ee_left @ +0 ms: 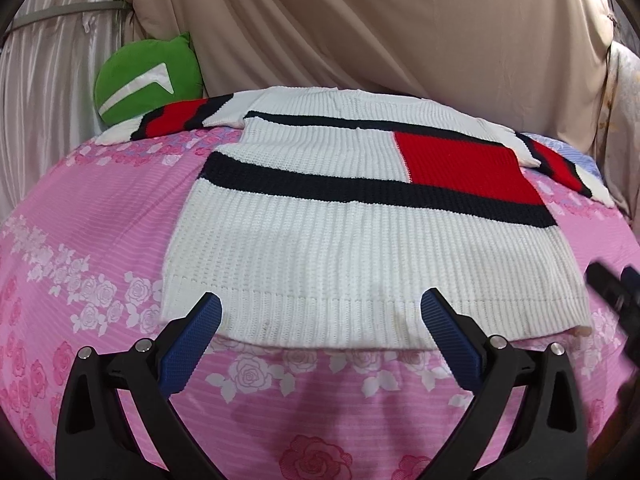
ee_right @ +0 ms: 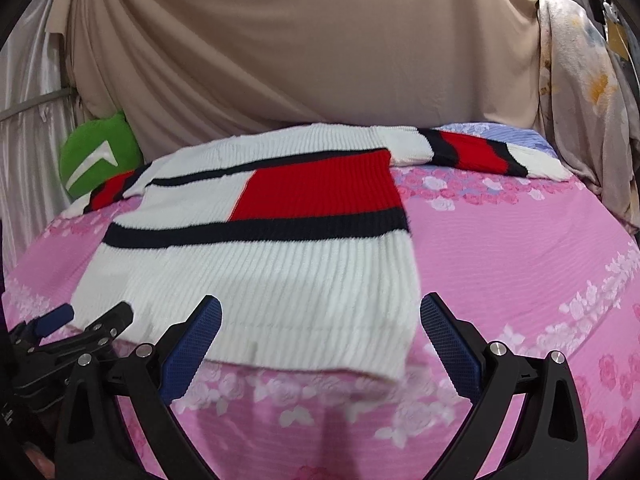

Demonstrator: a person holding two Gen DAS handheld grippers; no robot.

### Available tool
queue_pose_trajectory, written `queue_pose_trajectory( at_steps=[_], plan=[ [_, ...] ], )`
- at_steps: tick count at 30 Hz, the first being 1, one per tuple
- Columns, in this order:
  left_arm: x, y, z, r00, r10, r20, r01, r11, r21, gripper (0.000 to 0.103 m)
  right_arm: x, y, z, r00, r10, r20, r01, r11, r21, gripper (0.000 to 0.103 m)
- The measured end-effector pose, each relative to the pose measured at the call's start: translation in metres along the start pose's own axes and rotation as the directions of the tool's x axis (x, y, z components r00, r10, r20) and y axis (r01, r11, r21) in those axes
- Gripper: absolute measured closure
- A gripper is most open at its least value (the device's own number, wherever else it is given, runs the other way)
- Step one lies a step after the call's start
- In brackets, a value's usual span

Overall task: Fold small clothes
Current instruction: 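Grasp the striped sleeve cuff with the right gripper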

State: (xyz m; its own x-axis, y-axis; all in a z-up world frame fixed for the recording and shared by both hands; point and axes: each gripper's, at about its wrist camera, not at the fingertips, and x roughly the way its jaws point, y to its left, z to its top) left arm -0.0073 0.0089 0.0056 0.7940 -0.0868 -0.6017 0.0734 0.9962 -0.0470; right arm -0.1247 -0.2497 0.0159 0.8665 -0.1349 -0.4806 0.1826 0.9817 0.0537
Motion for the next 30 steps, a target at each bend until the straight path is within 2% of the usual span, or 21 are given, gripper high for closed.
queue_pose_trajectory(
  at_steps=[4,8,11,14,17,20,22,23,24,25,27,28,30],
  plan=[
    [0.001,0.005,0.004,0.999,-0.018,-0.034,0.018,1.0,-0.004,0.006,0.02,-0.074,0.051,1.0,-0.019,0.021,0.018,0.998,0.059,0.005],
    [0.0,0.023,0.025,0.998,-0.053,-0.035,0.052,0.998,-0.033,0.005,0.073,-0.182,0.098,0.995,-0.091,-0.052,0.1,0.973,0.208,0.005],
    [0.003,0.04,0.049,0.999,-0.049,-0.019,0.048,0.996,-0.073,0.005,0.114,-0.26,0.117,0.982,-0.145,-0.117,0.179,0.909,0.377,0.005],
    [0.013,0.052,0.07,0.999,-0.037,-0.014,0.035,0.994,-0.1,0.005,0.147,-0.328,0.125,0.981,-0.127,-0.144,0.186,0.811,0.554,0.006],
    [0.027,0.06,0.085,1.0,0.029,-0.01,-0.03,0.994,-0.104,0.005,0.172,-0.37,0.13,0.98,-0.122,-0.157,0.196,0.735,0.649,0.01],
    [0.046,0.064,0.1,0.996,0.085,-0.027,-0.086,0.994,-0.072,0.005,0.196,-0.392,0.139,0.973,-0.14,-0.185,0.228,0.712,0.664,0.017],
    [0.057,0.065,0.106,0.994,0.101,-0.038,-0.103,0.993,-0.05,0.005,0.215,-0.401,0.143,0.969,-0.127,-0.21,0.238,0.704,0.67,0.039],
    [0.063,0.066,0.11,0.994,0.098,-0.043,-0.1,0.994,-0.04,0.005,0.222,-0.404,0.146,0.966,-0.136,-0.222,0.252,0.699,0.67,0.045],
    [0.068,0.067,0.113,0.995,0.092,-0.045,-0.093,0.995,-0.033,0.005,0.227,-0.404,0.15,0.962,-0.152,-0.225,0.266,0.696,0.667,0.062],
    [0.072,0.068,0.117,0.995,0.086,-0.046,-0.087,0.996,-0.032,0.006,0.234,-0.401,0.158,0.964,-0.148,-0.221,0.259,0.702,0.664,0.093],
    [0.078,0.071,0.126,0.997,0.07,-0.038,-0.071,0.997,-0.031,0.006,0.238,-0.387,0.177,0.975,-0.126,-0.181,0.216,0.712,0.668,0.092],
    [0.08,0.073,0.131,0.997,0.068,-0.034,-0.069,0.997,-0.029,0.006,0.237,-0.371,0.193,0.984,-0.113,-0.136,0.175,0.738,0.652,0.093],
    [0.085,0.075,0.145,0.998,0.064,-0.02,-0.065,0.998,-0.028,0.006,0.229,-0.31,0.24,0.999,-0.043,-0.024,0.049,0.837,0.545,0.093]
  ],
)
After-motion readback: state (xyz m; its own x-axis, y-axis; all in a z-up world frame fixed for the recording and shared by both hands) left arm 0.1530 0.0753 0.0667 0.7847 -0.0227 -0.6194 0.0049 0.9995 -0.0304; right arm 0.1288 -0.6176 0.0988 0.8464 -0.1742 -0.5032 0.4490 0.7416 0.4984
